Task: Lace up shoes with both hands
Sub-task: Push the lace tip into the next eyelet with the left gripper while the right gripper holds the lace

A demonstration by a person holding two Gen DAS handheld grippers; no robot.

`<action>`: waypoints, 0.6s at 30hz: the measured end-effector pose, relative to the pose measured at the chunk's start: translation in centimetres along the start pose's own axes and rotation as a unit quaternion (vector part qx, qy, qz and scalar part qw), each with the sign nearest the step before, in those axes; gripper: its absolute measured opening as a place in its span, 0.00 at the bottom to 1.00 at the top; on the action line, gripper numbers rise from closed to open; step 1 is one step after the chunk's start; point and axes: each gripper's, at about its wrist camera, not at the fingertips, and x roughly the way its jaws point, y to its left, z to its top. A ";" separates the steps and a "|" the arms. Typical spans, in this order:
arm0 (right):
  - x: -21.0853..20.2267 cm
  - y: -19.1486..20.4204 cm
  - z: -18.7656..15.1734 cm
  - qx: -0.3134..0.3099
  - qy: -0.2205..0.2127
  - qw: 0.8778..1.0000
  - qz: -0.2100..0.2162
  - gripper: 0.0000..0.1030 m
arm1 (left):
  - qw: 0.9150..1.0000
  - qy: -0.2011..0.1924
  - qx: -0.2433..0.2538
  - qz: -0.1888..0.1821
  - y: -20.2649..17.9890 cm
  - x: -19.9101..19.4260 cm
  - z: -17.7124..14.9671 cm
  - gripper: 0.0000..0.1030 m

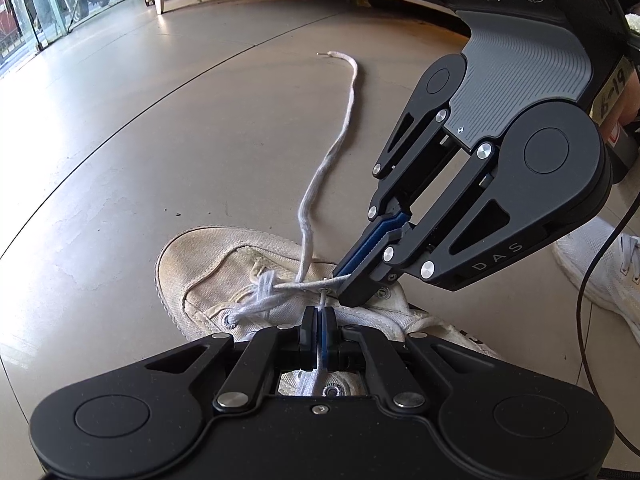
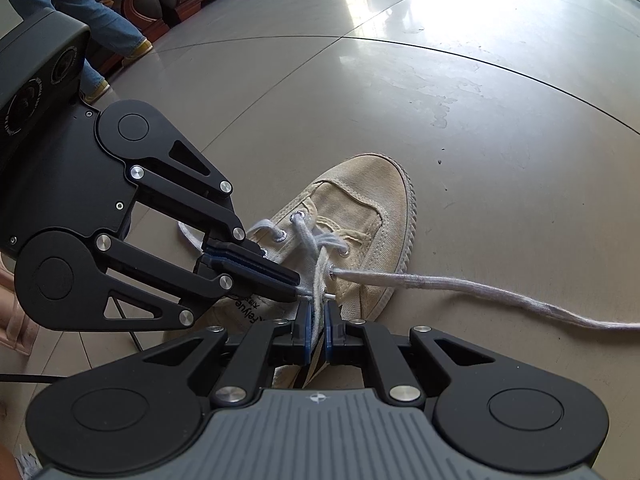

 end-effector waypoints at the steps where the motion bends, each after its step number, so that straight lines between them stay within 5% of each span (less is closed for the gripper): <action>1: 0.0 0.0 0.0 -0.001 0.000 1.000 0.000 0.06 | 1.000 -0.003 0.000 -0.001 -0.2 0.0 -0.1 0.00; 12: -0.5 0.3 -0.3 -0.020 -0.008 0.999 0.035 0.15 | 1.000 -0.014 0.005 0.007 -0.3 2.3 -0.7 0.00; 18: -2.0 -2.0 0.2 -0.014 -0.021 0.999 0.030 0.15 | 1.000 -0.029 -0.009 0.007 -1.6 0.0 -3.2 0.00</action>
